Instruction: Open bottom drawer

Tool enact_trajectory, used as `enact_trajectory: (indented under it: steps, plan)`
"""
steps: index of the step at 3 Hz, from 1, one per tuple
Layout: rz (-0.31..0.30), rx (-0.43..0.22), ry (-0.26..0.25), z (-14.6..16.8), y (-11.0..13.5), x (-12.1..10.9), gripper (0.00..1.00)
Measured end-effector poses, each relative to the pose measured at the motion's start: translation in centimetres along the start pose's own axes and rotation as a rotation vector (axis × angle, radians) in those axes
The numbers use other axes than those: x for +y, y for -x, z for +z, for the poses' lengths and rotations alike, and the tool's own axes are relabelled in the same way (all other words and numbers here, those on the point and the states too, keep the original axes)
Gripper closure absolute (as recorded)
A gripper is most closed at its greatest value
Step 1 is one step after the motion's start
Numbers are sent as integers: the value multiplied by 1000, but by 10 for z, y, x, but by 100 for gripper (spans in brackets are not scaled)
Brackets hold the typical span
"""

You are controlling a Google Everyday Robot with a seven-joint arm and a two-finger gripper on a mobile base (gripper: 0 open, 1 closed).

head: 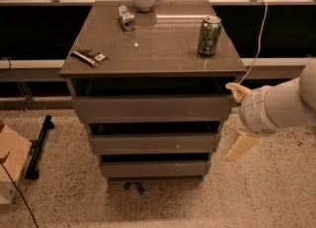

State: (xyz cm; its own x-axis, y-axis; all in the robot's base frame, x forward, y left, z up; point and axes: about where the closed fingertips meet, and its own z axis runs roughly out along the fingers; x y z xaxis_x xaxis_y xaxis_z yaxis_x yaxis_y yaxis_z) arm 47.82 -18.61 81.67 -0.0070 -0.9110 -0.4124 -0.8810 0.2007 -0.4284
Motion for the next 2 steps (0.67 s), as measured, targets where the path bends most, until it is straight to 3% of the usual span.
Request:
enact_trajectory:
  steps: [1,2]
  plan:
    - [-1,-5,-46,38,-14,0,0]
    - [-2,-8,-81,43,-15,-7,0]
